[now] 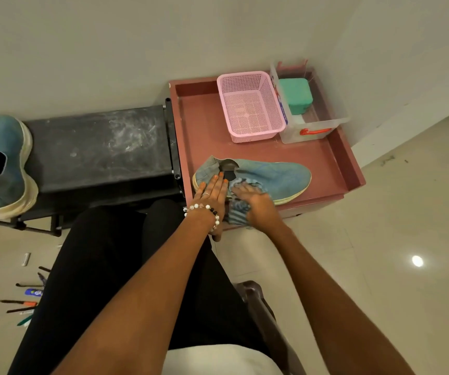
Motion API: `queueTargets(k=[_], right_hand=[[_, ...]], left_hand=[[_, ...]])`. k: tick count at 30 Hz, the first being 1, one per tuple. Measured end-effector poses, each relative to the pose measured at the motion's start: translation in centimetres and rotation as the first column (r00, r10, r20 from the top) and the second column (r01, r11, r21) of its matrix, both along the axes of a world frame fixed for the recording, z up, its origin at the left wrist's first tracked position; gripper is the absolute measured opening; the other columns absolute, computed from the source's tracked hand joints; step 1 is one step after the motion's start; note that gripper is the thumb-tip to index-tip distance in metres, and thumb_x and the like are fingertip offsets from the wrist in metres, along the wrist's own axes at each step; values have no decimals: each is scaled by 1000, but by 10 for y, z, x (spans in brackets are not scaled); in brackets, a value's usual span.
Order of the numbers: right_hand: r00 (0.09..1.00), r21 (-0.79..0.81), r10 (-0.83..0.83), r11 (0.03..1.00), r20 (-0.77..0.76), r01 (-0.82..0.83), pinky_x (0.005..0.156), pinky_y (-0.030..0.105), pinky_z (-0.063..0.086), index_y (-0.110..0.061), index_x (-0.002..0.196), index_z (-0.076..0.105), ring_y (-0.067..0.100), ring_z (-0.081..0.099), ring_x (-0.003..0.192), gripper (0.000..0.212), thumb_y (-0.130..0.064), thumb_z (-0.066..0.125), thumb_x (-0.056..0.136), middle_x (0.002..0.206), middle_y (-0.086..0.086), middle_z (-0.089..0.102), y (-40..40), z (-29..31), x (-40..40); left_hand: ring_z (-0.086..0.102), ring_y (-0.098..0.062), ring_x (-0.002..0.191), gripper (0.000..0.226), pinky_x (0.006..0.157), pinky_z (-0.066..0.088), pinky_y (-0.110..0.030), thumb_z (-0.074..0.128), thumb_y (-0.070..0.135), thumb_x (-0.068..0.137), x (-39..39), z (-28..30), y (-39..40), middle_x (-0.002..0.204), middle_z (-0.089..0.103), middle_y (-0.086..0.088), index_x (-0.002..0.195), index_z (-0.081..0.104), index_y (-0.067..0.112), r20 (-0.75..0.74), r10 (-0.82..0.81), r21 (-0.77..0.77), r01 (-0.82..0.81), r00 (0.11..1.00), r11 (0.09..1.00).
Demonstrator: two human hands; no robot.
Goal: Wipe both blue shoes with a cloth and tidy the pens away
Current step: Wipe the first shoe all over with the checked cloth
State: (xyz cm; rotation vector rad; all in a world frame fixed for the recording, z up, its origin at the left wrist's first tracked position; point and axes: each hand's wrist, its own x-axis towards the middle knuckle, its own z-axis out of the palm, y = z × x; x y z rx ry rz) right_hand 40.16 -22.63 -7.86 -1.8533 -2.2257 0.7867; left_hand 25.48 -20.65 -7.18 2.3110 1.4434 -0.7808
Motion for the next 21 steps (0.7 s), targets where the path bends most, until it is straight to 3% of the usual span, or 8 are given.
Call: queueTargets(k=[6,8,11,13,15,17,19,21], right_hand=[[927,80,-217,976,307,202,118,37,11,-2,145,26,29,21,142,62,-9,52,89,152,18,27,-8,-4,-27],[972,86,-212,975,106,203,118,33,11,-5,145,31,25,22,142,64,2,51,84,152,16,29,-13,-6,-36],[912,-100,-249,968,-325,229,109,29,35,-10,129,57,15,45,127,67,21,42,71,134,9,54,-21,5,9],[738,-211,-473,880,-482,426,88,30,52,-15,110,70,18,62,105,58,19,42,74,111,7,69,-32,14,40],[318,-387,-750,597,-580,702,61,27,55,-12,92,72,25,68,82,42,17,44,79,88,7,71,-42,24,62],[-96,-488,-770,297,-631,821,50,23,51,-9,79,66,24,65,70,37,19,42,78,77,7,66,-50,31,78],[-293,-478,-680,95,-672,873,52,21,51,-12,76,65,23,63,75,39,18,41,75,77,3,65,-54,35,90],[-320,-374,-630,-51,-708,926,57,22,51,-13,82,66,20,63,77,36,13,43,74,80,1,66,-54,37,94]], left_hand=[[-24,-24,144,146,117,-11,-41,86,45,61,2,2,0,155,-29,-11,146,-24,3,3,14,1,-14,1000,1000],[-24,-25,144,142,116,-12,-41,84,43,64,2,3,-2,154,-30,-11,146,-25,3,-12,6,7,-6,1000,1000],[-21,-24,145,115,116,-11,-40,69,26,81,0,3,-6,156,-28,-11,147,-22,2,12,-9,63,8,1000,998],[-18,-24,146,88,119,-8,-41,49,13,92,1,5,-7,158,-22,-12,149,-17,2,46,0,116,-5,999,993],[-12,-25,148,65,120,-2,-43,29,8,99,7,8,-7,159,-15,-14,150,-9,1,76,9,145,-20,997,989],[-1,-30,148,58,120,3,-45,28,6,99,15,9,-7,160,-1,-19,151,4,-2,132,-15,211,-13,991,977],[14,-31,146,54,120,4,-41,34,5,97,23,10,-7,157,17,-19,149,20,-2,236,-109,302,33,966,953],[18,-29,146,55,119,2,-38,36,8,96,28,7,-10,158,19,-17,149,23,1,300,-215,323,113,930,940]])
